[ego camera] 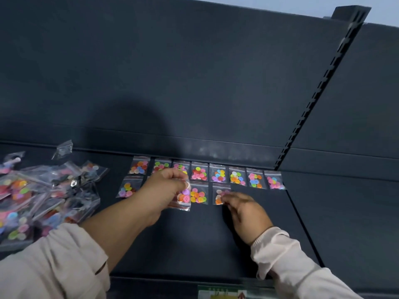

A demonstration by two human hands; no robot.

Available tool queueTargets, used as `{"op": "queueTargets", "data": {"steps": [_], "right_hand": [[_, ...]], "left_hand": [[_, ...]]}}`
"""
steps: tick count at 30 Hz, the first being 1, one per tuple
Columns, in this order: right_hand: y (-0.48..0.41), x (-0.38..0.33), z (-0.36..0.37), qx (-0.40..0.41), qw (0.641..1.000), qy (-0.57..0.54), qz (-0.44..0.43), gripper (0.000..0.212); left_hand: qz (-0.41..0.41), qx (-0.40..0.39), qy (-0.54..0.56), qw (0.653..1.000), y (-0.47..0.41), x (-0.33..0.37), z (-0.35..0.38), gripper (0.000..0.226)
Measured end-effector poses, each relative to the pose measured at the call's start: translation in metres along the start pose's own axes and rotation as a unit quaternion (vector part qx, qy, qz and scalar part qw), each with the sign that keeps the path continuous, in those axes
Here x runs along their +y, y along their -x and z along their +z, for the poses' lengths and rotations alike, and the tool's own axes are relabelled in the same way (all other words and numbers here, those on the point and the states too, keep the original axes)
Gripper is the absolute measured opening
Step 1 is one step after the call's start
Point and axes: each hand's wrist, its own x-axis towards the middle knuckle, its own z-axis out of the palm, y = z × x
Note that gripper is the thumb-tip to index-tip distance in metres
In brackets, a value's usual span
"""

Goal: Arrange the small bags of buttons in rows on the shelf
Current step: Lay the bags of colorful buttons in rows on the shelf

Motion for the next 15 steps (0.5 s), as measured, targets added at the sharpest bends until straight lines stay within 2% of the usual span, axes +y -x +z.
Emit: {"op": "queueTargets", "data": {"steps": [9, 13, 15], "right_hand": [[-0.0026, 0.0047, 0.0048, -0.028, 0.987, 0.127, -0.094, 0.037], [-0.0023, 0.0074, 0.0051, -0.049, 0.988, 0.126, -0.079, 0.044], [-0.0015, 0.0043, 0.0036, -0.068, 0.992, 0.089, -0.067, 0.045]], "left_hand": [[-0.011, 0.001, 0.010, 1.000, -0.0033, 0.0010, 0.0011, 0.015], [-0.019, 0.005, 0.021, 1.000, -0.0057, 0.0017, 0.0037, 0.014], [-0.020, 0.001, 0.023, 1.000, -0.0063, 0.0020, 0.0058, 0.014]]}}
